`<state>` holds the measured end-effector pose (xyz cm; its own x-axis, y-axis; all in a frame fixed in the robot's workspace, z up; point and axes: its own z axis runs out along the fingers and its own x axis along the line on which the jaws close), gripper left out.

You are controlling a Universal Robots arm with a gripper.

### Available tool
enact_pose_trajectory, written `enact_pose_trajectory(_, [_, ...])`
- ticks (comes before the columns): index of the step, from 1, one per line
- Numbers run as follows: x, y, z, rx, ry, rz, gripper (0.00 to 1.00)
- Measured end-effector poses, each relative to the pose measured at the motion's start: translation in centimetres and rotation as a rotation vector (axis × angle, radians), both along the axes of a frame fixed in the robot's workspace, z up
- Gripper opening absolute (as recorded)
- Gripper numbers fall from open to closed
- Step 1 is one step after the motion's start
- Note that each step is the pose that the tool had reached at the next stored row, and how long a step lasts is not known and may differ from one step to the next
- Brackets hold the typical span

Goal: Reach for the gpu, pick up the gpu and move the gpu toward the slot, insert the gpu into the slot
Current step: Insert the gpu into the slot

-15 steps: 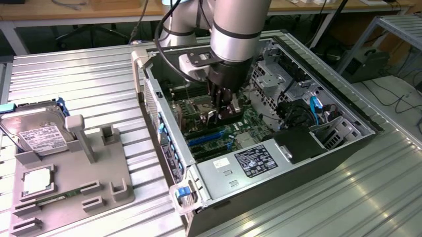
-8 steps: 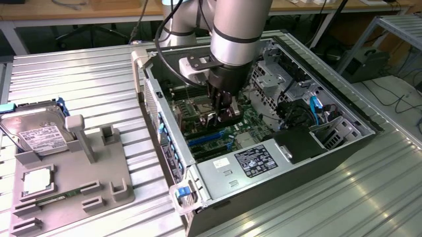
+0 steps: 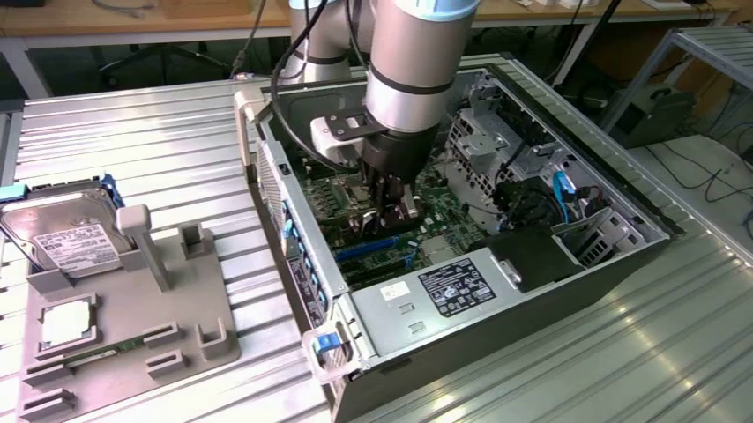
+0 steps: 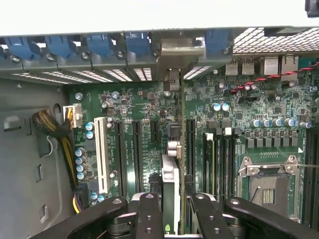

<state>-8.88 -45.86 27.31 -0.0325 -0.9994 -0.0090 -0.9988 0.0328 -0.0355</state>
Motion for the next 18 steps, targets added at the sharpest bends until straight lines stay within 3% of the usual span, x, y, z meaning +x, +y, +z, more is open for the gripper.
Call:
enact_pose_trajectory(2, [-0.12, 0.0, -0.77, 0.0003, 0.0165, 0.0, 0.27])
enact_pose_trajectory(4, [-0.12, 0.0, -1.25, 0.0003, 0.0179, 0.0, 0.27])
enact_pose_trajectory(18, [-0.12, 0.0, -1.28, 0.0005, 0.0179, 0.0, 0.27])
